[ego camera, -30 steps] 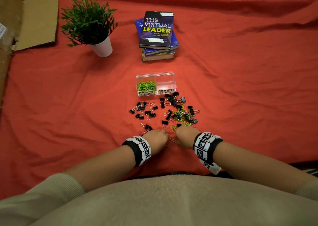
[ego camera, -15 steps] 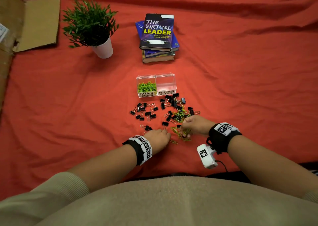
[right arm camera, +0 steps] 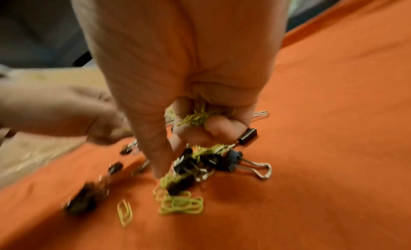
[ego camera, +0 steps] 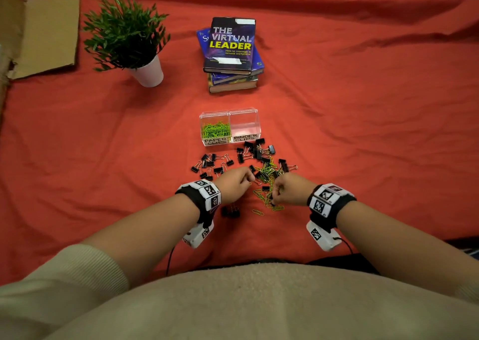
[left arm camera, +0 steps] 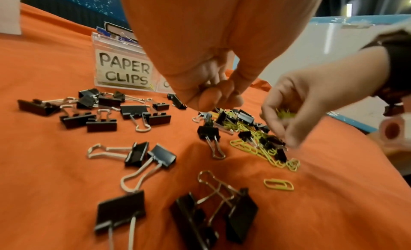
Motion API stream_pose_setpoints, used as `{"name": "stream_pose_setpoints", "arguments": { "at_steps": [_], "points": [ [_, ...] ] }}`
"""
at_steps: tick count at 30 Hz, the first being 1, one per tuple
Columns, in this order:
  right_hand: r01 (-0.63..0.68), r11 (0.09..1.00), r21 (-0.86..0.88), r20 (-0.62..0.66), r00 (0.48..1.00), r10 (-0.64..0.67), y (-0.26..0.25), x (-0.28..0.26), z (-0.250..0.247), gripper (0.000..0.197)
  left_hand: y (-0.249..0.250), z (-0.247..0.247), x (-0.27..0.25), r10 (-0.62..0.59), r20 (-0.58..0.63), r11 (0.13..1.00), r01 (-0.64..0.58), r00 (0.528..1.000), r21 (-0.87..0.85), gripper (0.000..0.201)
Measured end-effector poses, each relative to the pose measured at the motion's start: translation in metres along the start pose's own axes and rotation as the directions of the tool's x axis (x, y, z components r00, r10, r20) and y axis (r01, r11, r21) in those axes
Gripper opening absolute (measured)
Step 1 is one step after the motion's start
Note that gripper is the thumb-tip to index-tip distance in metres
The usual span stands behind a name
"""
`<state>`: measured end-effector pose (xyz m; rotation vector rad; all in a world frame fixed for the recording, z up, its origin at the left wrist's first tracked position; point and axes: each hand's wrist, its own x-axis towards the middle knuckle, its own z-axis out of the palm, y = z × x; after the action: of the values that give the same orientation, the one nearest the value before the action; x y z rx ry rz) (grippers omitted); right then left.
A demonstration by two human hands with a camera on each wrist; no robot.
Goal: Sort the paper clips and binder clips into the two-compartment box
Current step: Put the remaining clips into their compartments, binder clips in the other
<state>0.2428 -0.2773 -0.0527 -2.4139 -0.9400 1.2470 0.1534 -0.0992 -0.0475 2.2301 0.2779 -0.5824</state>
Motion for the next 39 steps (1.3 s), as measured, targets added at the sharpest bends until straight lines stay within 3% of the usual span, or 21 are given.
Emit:
{"name": "stream_pose_setpoints", "arguments": {
  "at_steps": [3,8,12,17,24,29,31,35,37,39],
  "points": [
    [0.015,0.977,-0.213,0.013,1.000,-0.012,-0.001,0.004,0.007,0.005,0.001,-0.001,0.005,-0.039,0.055,0.998,0.041,0.998,-0.038,0.030],
    [0.014,0.995,-0.099,-0.193,0.981,-0.033,0.003,0.005,-0.001,0.005,0.007,0.008,0.004,-0.072,0.113,0.991,0.085,0.991,-0.106,0.025],
    [0.089,0.988,-0.130,-0.054,0.994,-0.097,0.002,-0.005,0.000,0.009,0.008,0.023,0.002,0.009,0.156,0.987,-0.033,0.988,0.157,0.010],
    [0.096,0.944,-0.314,0.032,0.995,-0.090,0.004,-0.007,0.017,0.021,0.003,0.040,0.003,0.118,0.263,0.840,-0.238,0.958,0.488,0.034],
    [0.094,0.913,-0.397,0.076,0.995,-0.069,0.006,-0.009,0.032,0.011,0.000,0.045,0.000,0.137,0.265,0.792,-0.266,0.954,0.550,0.029],
    [0.082,0.926,-0.369,0.058,0.996,-0.065,0.005,-0.009,0.036,0.013,-0.003,0.042,-0.002,0.151,0.247,0.877,-0.245,0.957,0.413,0.019],
    [0.087,0.950,-0.299,0.058,0.996,-0.073,0.005,-0.009,0.033,0.003,-0.002,0.036,-0.001,0.145,0.176,0.937,-0.192,0.974,0.292,0.007],
    [0.025,0.999,0.041,-0.011,1.000,-0.024,0.008,-0.008,0.014,0.001,-0.003,0.021,0.003,0.055,0.016,0.993,-0.056,0.998,0.106,0.012],
    [-0.032,0.950,0.310,0.002,0.999,0.033,0.009,-0.006,0.003,0.008,-0.003,0.015,0.006,0.037,-0.006,0.999,-0.037,0.999,0.035,0.011],
    [-0.095,0.847,0.523,0.035,0.995,0.090,0.008,-0.006,-0.007,0.015,-0.001,0.012,0.009,0.013,0.006,1.000,-0.013,1.000,-0.001,0.013]
  ]
}}
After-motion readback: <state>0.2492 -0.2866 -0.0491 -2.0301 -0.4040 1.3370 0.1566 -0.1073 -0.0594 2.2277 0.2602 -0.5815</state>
